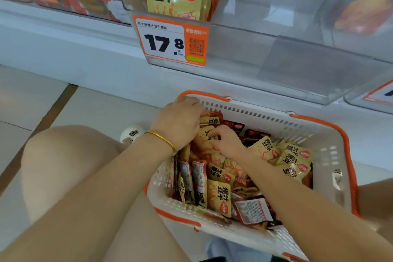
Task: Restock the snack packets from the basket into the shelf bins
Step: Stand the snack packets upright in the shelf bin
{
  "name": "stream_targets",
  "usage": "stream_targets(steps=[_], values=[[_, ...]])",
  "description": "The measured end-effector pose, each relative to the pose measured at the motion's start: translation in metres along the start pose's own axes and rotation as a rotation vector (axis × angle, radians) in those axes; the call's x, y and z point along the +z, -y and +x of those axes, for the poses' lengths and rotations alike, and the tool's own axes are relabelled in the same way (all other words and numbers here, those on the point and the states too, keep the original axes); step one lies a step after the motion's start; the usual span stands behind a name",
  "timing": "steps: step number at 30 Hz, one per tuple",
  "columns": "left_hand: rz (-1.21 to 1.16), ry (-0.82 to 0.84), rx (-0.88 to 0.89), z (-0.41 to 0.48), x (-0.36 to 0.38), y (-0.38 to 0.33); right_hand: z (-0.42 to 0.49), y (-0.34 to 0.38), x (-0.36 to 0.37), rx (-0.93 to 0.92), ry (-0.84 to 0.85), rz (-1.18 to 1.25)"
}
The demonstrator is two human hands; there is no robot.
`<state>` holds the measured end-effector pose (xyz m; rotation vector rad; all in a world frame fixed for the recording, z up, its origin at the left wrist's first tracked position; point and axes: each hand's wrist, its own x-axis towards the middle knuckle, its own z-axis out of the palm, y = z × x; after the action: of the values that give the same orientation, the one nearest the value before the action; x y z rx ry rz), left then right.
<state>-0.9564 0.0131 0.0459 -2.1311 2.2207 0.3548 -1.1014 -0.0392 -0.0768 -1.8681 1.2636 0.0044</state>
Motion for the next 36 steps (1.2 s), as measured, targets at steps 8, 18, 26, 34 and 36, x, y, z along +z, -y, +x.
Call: stream_targets(steps=[8,18,26,34,36], values=[[-0.585,0.113,-0.070,-0.007,-0.011,-0.018,-0.076,0.052,-0.086,-0.456,-0.189,-0.038],[-1.021,-0.234,-0.054,-0.043,-0.086,-0.025,-0.136,0.095,-0.150,-0.366,-0.086,0.630],[-0.903,-0.816,-0.123,-0.033,-0.158,-0.014,-0.126,0.165,-0.199,-0.511,-0.304,0.733],[-0.274,-0.810,-0.126,-0.011,-0.149,0.017,-0.049,0.209,-0.197,-0.440,-0.356,0.369],[-0.250,-0.782,-0.126,-0.007,-0.139,0.021,-0.033,0.210,-0.187,-0.456,-0.372,0.153]])
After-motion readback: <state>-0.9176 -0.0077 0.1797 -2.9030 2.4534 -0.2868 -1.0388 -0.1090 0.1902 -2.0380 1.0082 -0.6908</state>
